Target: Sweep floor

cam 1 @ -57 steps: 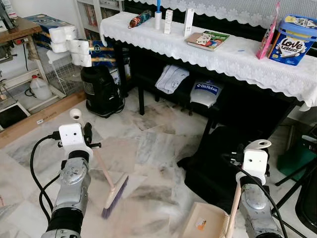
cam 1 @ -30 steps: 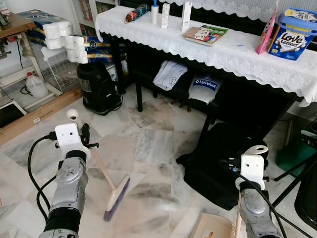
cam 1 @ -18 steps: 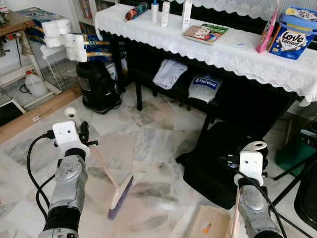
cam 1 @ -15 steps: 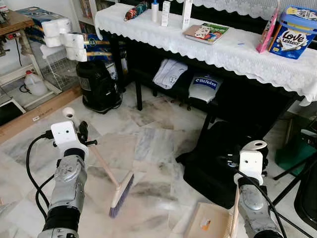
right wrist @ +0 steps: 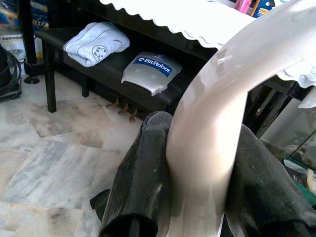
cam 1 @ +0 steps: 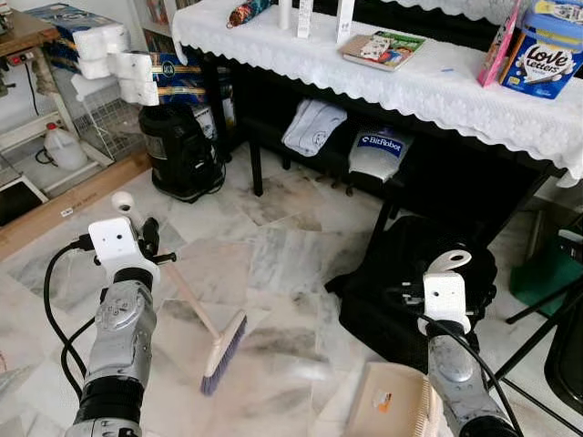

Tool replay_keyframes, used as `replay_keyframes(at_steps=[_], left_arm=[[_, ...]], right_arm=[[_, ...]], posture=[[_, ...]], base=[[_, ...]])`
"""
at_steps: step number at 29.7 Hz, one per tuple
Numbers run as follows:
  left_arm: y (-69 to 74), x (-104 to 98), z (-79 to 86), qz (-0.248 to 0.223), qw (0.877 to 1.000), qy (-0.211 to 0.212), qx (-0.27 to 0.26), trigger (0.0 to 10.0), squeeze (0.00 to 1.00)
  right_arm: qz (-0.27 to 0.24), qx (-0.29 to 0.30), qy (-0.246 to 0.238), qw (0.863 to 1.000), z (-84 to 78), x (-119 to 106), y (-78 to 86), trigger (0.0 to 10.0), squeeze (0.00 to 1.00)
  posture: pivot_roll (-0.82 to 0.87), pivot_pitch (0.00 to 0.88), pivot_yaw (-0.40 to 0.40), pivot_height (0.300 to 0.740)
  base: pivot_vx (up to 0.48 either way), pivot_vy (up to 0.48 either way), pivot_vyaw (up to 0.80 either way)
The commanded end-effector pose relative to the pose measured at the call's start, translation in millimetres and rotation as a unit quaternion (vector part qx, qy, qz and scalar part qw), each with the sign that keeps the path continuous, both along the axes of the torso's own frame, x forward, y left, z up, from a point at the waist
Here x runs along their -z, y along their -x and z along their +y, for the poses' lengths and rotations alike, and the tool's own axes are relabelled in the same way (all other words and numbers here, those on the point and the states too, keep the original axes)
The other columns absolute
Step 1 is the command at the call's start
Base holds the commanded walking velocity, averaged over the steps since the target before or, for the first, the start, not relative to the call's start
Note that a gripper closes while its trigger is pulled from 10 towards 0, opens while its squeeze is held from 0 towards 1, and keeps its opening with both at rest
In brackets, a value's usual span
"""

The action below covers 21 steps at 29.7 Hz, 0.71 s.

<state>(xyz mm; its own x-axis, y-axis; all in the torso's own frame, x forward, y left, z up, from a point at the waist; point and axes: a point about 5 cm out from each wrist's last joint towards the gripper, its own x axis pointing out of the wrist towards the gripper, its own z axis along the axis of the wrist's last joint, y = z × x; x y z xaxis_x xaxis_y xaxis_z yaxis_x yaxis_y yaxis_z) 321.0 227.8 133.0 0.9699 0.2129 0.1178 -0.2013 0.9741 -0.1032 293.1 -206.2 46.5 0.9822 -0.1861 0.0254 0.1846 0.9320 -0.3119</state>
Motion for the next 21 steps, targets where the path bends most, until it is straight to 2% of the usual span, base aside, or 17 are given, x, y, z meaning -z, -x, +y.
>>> replay_keyframes(at_steps=[1, 9, 16, 21], left_arm=[[1.4, -11, 4.2, -0.021, 1.0, -0.002, 0.0, 10.0, 0.0], [-0.3, -16, 0.1, -0.016, 1.0, -0.003, 0.026, 10.0, 0.0], [4.7, -16, 8.2, 0.008, 0.999, -0.003, 0.035, 10.0, 0.0], [2.8, -13, 12.2, 0.034, 0.999, -0.006, 0.036, 10.0, 0.0]], right_arm=[[-0.01, -0.002, 0.009, 1.0, 1.5, -2, -2.1, 10.0, 0.0], [-0.001, -0.002, 0.005, 1.0, 8.3, 4, 0.5, 10.0, 0.0], [0.008, -0.006, 0.0, 1.0, 14.9, 14, 9.2, 10.0, 0.0], [0.01, -0.007, -0.003, 1.0, 18.4, 17, 11.5, 10.0, 0.0]], posture=[[0.07, 0.12, 0.012, 0.74], [0.08, 0.134, 0.016, 0.74], [0.1, 0.157, 0.026, 0.74], [0.1, 0.162, 0.029, 0.74]], base=[[0.0, 0.0, 0.0], [0.0, 0.0, 0.0], [0.0, 0.0, 0.0], [0.0, 0.0, 0.0]])
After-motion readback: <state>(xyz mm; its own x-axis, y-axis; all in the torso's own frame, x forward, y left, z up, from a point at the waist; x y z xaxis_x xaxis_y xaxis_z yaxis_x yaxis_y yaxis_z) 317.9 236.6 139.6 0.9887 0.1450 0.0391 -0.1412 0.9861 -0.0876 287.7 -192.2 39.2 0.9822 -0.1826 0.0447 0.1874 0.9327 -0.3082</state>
